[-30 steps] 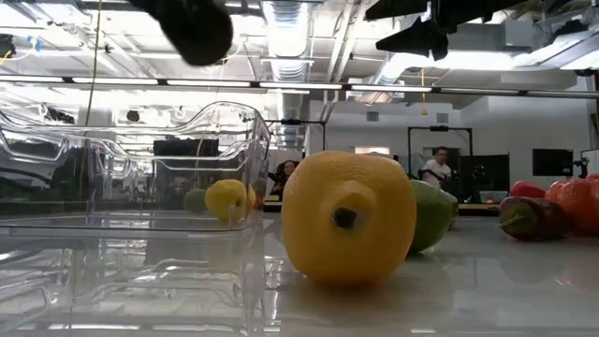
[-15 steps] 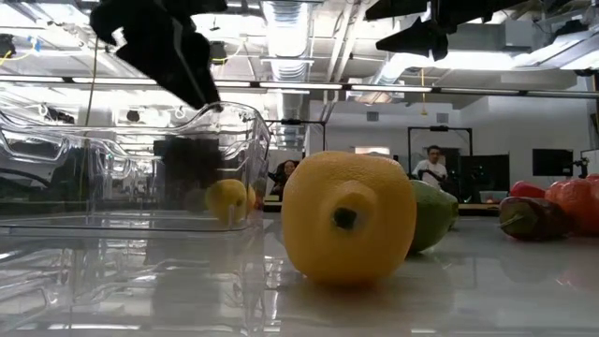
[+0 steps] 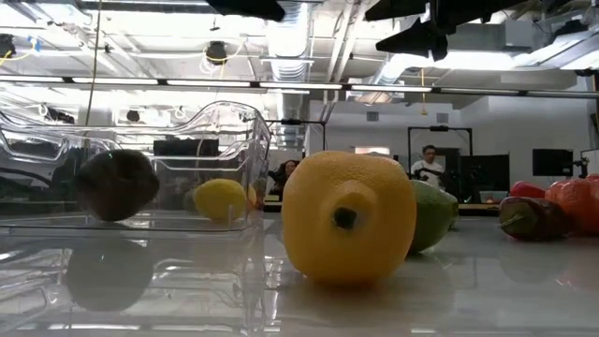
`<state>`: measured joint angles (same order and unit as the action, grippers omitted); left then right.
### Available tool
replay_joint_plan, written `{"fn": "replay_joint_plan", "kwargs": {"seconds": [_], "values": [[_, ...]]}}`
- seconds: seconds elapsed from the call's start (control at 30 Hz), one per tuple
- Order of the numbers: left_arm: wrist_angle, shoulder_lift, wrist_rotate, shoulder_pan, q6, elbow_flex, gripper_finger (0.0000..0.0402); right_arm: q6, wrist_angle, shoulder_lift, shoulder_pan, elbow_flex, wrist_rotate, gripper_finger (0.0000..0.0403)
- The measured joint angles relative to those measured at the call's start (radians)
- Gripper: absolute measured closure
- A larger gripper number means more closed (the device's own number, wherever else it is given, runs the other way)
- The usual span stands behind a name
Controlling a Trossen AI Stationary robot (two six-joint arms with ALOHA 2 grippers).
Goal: Sort produce into baskets
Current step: Put the bottom yellow lemon into the bottom transparent bin
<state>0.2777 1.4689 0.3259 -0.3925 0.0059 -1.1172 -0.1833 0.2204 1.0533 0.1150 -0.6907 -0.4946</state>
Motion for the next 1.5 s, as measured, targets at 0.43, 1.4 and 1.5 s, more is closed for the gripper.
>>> {"fn": "replay_joint_plan", "kwargs": {"seconds": [0.43, 1.4, 1.5], "values": [[0.127, 0.444, -0.244, -0.083, 0.153, -0.290, 0.0010, 0.016, -0.009, -0.023, 0.000, 0.000, -0.005, 0.0024], [0.227, 0.675, -0.225, -0.066, 0.272, -0.466, 0.0206, 0.016, -0.023, -0.025, 0.002, 0.000, -0.004, 0.0024], [0.253, 0.674, -0.227, -0.067, 0.269, -0.477, 0.0214, 0.016, -0.023, -0.025, 0.002, 0.000, -0.004, 0.0024]]}}
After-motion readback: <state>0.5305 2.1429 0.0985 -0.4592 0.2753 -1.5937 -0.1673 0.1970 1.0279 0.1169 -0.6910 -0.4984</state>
